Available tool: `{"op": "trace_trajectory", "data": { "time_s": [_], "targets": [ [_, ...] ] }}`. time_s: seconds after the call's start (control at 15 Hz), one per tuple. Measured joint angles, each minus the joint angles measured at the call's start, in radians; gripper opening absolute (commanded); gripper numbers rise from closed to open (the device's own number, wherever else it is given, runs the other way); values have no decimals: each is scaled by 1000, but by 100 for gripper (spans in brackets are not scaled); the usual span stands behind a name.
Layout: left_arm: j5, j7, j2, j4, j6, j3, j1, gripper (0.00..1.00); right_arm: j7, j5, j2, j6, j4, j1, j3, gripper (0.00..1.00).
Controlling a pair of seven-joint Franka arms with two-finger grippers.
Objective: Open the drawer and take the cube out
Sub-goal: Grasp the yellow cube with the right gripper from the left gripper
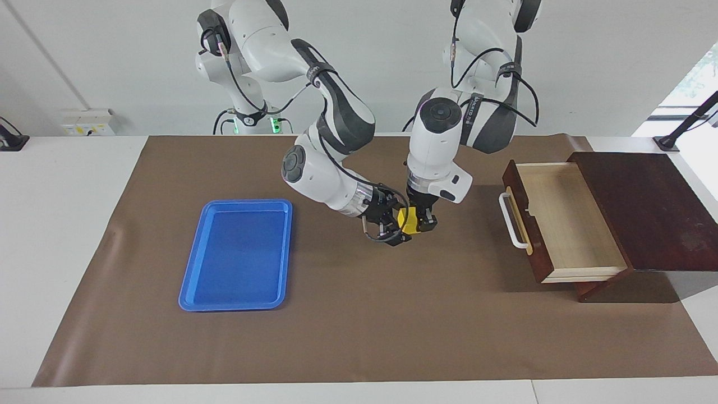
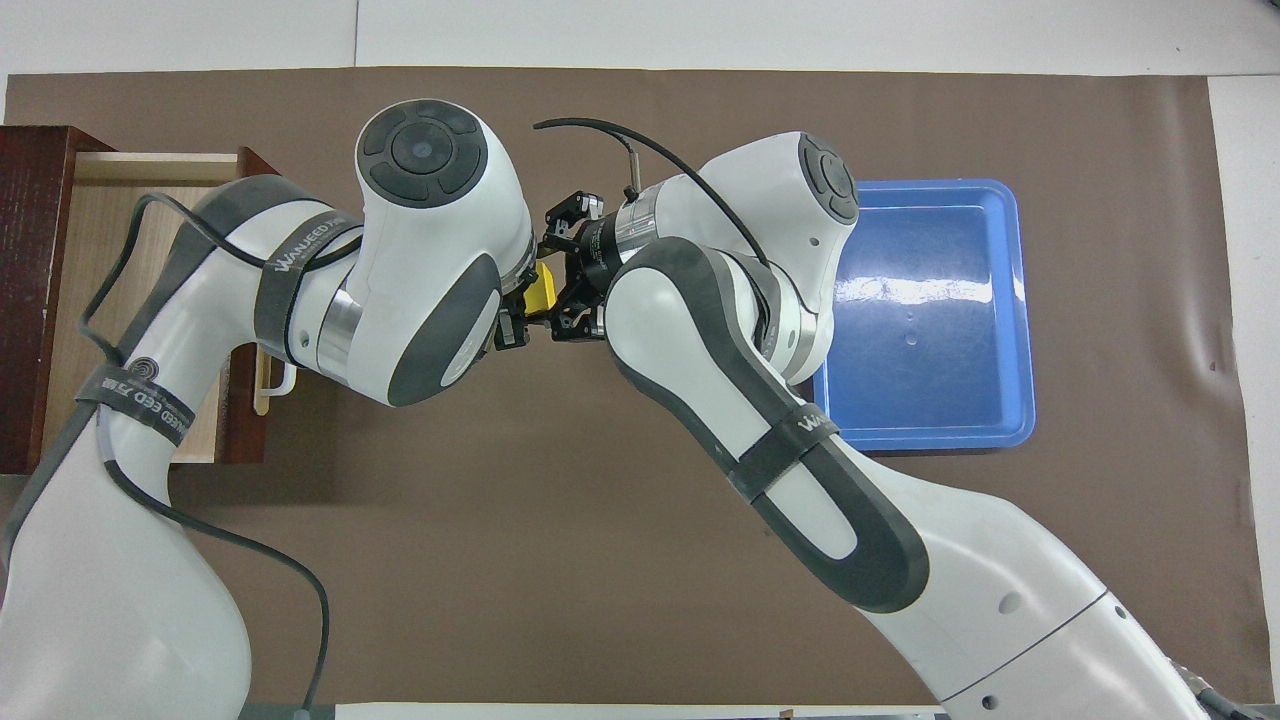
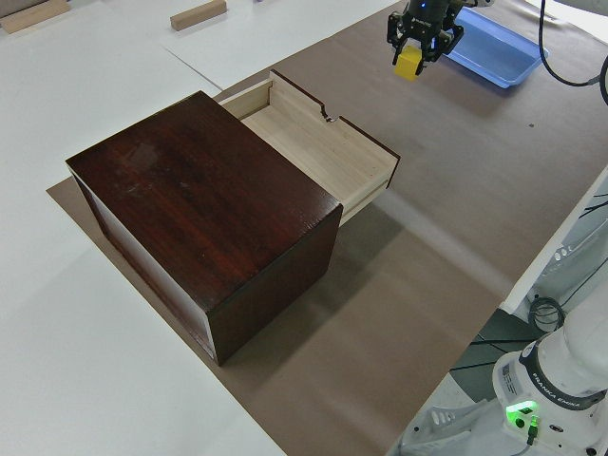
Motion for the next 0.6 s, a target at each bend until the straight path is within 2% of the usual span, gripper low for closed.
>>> {"op": "trace_trajectory", "data": {
  "time_s": [0.07, 0.13, 0.53, 0.6],
  "targets": [
    [5, 0, 1, 0, 3, 1, 0, 0, 0, 0, 0, -3, 0, 0, 0, 16],
    [9, 9, 2, 0, 6, 3, 1, 0, 0, 0, 0, -4, 0, 1, 0, 0],
    [11, 12, 2, 0, 7, 3, 0, 0, 0, 0, 0, -4, 0, 1, 0, 0],
    [11, 12, 2, 0, 7, 3, 0, 17, 0, 0, 0, -4, 0, 1, 0, 0]
  ]
}}
